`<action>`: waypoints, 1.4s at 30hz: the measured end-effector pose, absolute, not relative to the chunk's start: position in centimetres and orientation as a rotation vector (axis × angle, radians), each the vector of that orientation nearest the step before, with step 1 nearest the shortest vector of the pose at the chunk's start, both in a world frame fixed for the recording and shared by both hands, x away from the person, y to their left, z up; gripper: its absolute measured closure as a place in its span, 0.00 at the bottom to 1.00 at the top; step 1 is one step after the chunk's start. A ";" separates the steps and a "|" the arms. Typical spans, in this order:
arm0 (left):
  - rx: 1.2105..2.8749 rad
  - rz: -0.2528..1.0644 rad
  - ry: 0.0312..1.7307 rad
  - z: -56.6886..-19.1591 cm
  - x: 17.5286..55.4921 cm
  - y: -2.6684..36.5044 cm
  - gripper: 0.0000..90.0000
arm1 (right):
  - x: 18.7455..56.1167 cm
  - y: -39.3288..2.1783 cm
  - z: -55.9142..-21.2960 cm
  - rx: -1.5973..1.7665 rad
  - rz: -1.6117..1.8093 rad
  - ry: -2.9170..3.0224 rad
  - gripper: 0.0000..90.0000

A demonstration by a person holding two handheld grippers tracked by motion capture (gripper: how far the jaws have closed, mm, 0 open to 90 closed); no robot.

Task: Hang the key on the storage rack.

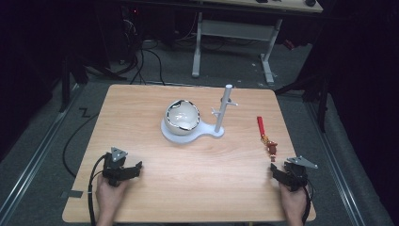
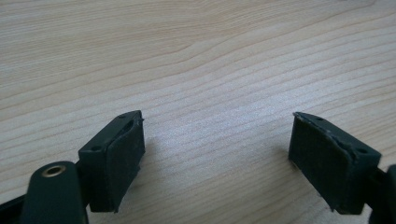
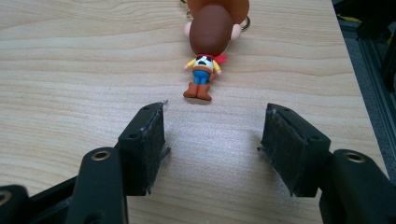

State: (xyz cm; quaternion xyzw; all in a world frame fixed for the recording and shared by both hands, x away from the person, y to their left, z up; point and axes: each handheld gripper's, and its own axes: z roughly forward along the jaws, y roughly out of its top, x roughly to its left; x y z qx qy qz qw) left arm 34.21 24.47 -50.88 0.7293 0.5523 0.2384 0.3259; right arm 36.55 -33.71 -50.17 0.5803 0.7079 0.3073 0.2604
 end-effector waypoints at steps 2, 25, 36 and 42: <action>1.911 0.625 1.447 -50.9 34.2 24.5 0.21 | 36.6 -33.7 -50.2 1.569 0.831 1.918 0.44; 1.910 0.623 1.447 -50.9 34.2 24.5 0.21 | 36.4 -33.9 -50.1 1.576 0.850 1.911 0.48; 1.909 0.624 1.447 -50.9 34.2 24.5 0.21 | 35.9 -33.8 -49.1 1.571 0.929 1.906 0.51; 1.910 0.624 1.447 -50.9 34.2 24.5 0.21 | 36.3 -33.2 -48.0 1.531 0.956 1.899 0.52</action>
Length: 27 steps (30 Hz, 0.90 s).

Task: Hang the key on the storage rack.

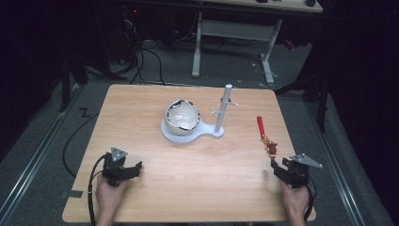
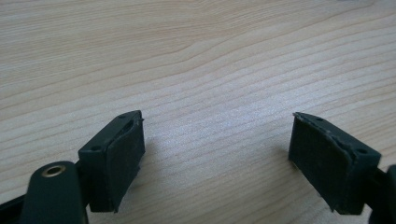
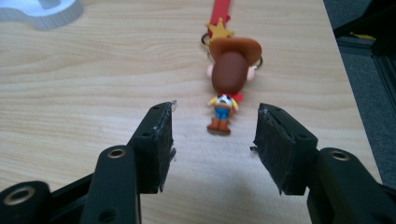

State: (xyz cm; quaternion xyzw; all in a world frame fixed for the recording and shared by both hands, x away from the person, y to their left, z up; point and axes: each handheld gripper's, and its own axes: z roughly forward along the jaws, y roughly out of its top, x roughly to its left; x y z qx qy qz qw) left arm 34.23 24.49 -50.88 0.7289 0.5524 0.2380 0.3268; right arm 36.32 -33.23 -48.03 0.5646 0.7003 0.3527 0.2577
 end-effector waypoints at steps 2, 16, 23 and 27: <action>1.909 0.624 1.447 -50.9 34.2 24.5 0.21 | 36.6 -32.9 -47.7 1.515 0.958 1.904 0.53; 1.912 0.624 1.446 -50.9 34.2 24.5 0.21 | 38.4 -31.7 -46.7 1.478 0.939 1.917 0.56; 1.912 0.624 1.446 -50.9 34.2 24.5 0.21 | 39.9 -31.7 -46.8 1.504 0.934 1.893 0.59; 1.911 0.624 1.446 -50.9 34.2 24.5 0.21 | 40.9 -31.9 -47.2 1.534 0.897 1.889 0.61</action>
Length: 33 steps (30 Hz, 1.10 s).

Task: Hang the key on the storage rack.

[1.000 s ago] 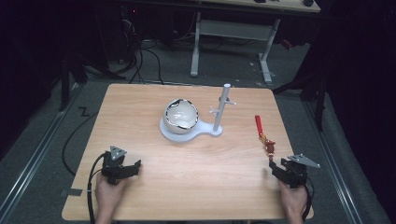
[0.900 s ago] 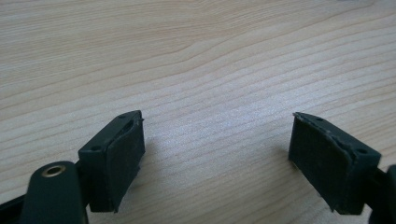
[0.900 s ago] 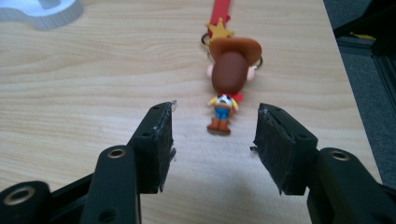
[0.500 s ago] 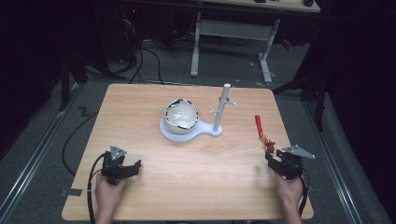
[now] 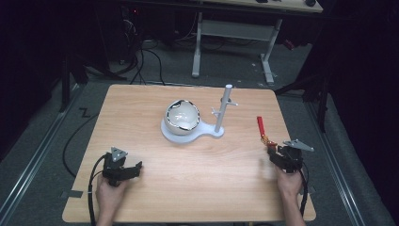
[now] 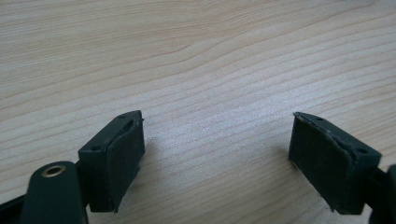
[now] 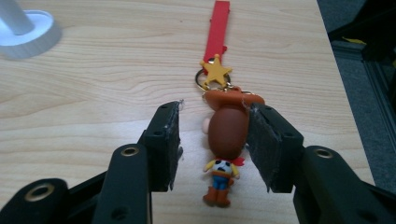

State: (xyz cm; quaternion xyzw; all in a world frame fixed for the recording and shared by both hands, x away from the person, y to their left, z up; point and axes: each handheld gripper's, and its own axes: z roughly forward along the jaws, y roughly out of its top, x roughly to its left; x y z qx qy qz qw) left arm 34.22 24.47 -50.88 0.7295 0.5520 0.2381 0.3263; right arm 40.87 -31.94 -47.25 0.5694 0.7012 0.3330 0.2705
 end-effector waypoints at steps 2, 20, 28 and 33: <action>1.912 0.624 1.446 -50.9 34.2 24.5 0.21 | 41.1 -32.0 -47.3 1.544 0.893 1.885 0.62; 1.912 0.624 1.446 -50.9 34.2 24.5 0.21 | 43.2 -32.7 -48.5 1.666 0.890 1.874 0.60; 1.912 0.624 1.446 -50.9 34.2 24.5 0.21 | 43.5 -32.8 -48.9 1.695 0.897 1.886 0.61; 1.912 0.624 1.446 -50.9 34.2 24.5 0.21 | 43.7 -32.6 -49.4 1.703 0.882 1.901 0.63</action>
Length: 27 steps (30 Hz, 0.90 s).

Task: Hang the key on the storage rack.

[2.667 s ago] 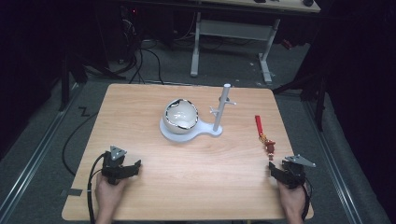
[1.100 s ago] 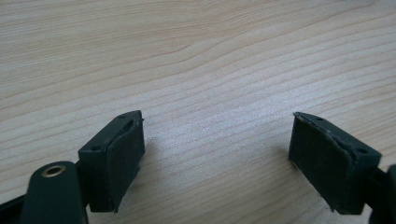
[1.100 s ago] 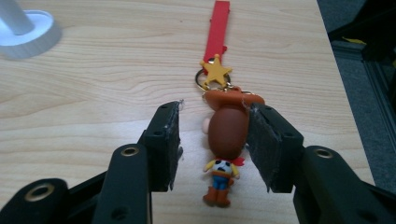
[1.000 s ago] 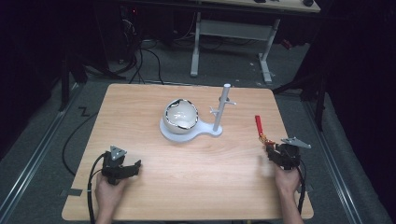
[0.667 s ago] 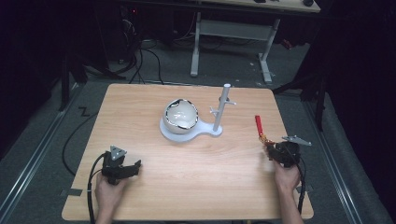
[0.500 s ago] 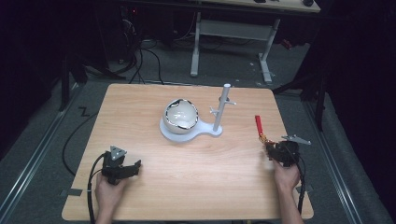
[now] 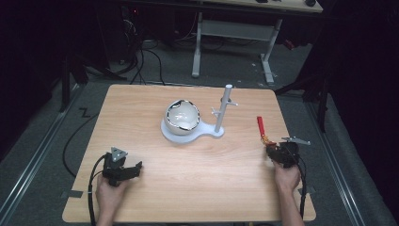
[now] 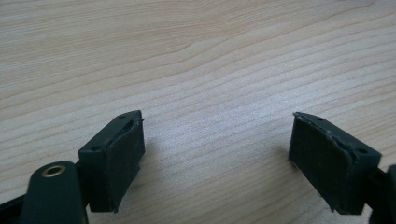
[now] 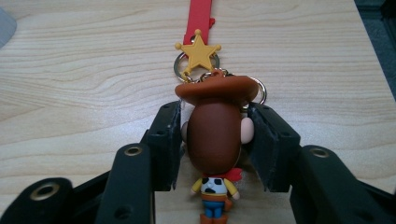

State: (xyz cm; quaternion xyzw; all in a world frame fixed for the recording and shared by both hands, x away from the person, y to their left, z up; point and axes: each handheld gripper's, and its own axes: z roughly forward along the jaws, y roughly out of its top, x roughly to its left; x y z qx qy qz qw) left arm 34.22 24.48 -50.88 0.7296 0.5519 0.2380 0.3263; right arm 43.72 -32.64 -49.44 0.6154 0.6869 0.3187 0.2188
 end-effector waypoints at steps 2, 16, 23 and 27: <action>1.912 0.624 1.446 -50.9 34.2 24.5 0.21 | 43.7 -32.6 -49.4 1.697 0.882 1.908 0.65; 1.912 0.623 1.446 -50.9 34.2 24.5 0.21 | 43.5 -32.2 -49.0 1.611 0.917 1.943 0.74; 1.911 0.623 1.446 -50.9 34.2 24.5 0.21 | 43.2 -32.2 -48.8 1.602 0.913 1.948 0.74; 1.911 0.623 1.446 -50.9 34.2 24.5 0.21 | 42.8 -32.2 -48.2 1.579 0.932 1.943 0.74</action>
